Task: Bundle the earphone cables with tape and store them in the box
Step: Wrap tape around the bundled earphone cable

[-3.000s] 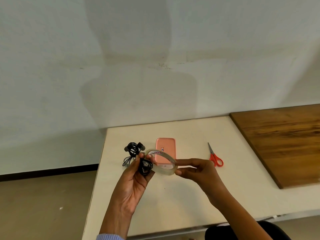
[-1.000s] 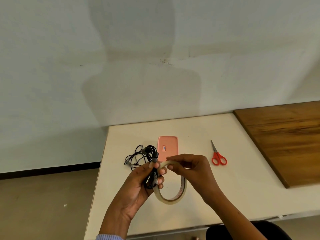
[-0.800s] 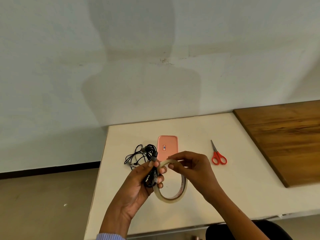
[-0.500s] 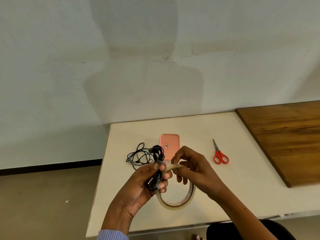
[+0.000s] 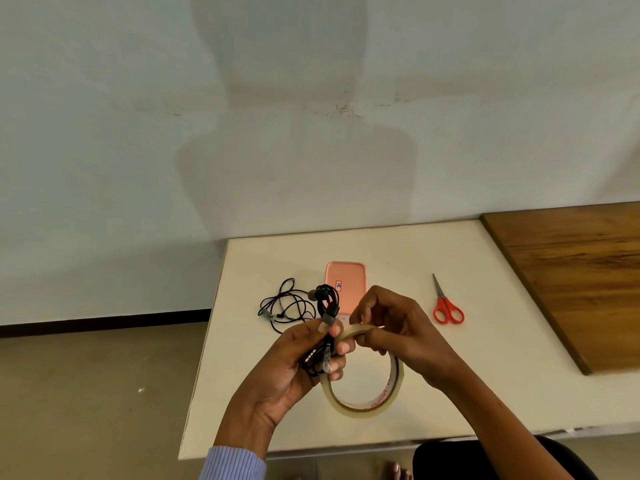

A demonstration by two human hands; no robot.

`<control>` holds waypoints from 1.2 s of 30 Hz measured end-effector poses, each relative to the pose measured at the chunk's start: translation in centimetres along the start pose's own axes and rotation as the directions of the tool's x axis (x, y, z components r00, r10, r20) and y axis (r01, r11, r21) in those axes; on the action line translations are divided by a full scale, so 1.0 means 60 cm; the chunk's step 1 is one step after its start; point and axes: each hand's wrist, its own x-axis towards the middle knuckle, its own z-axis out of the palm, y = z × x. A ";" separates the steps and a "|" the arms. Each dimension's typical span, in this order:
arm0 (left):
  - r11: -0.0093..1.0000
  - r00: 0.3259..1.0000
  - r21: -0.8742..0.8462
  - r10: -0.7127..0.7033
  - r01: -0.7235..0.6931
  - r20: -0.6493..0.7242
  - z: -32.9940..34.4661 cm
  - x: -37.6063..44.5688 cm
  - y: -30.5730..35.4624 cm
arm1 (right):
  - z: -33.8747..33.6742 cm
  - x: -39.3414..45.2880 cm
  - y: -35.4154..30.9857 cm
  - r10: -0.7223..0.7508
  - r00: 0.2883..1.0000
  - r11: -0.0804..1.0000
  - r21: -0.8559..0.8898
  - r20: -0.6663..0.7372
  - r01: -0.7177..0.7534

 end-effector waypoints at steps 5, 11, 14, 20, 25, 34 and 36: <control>1.000 1.000 0.007 0.003 -0.003 0.000 -0.003 -0.002 0.003 | -0.004 -0.002 0.001 0.005 1.000 1.000 0.021 -0.001 -0.005; 1.000 1.000 0.014 0.011 -0.011 0.000 -0.003 -0.004 0.004 | -0.006 -0.003 0.003 0.015 0.999 0.999 0.028 0.041 -0.017; 1.000 1.000 0.016 0.019 -0.019 0.003 -0.002 -0.003 0.003 | -0.008 -0.002 0.002 0.029 0.999 0.998 0.052 0.041 -0.032; 0.999 0.999 0.009 0.038 -0.038 -0.005 -0.001 -0.001 0.004 | -0.008 -0.001 0.001 0.051 0.998 0.993 0.107 -0.026 -0.048; 0.999 0.999 -0.010 0.050 -0.050 -0.013 -0.001 0.001 0.004 | -0.003 -0.002 -0.001 0.074 0.991 0.989 0.135 -0.107 -0.059; 0.993 0.991 -0.072 0.091 -0.098 -0.095 0.000 0.004 0.008 | 0.010 0.003 0.002 0.040 0.974 0.992 0.128 -0.224 -0.012; 0.991 0.990 -0.086 0.093 -0.103 -0.105 -0.002 0.003 0.009 | 0.010 0.003 0.004 0.050 0.988 0.993 0.112 -0.144 -0.034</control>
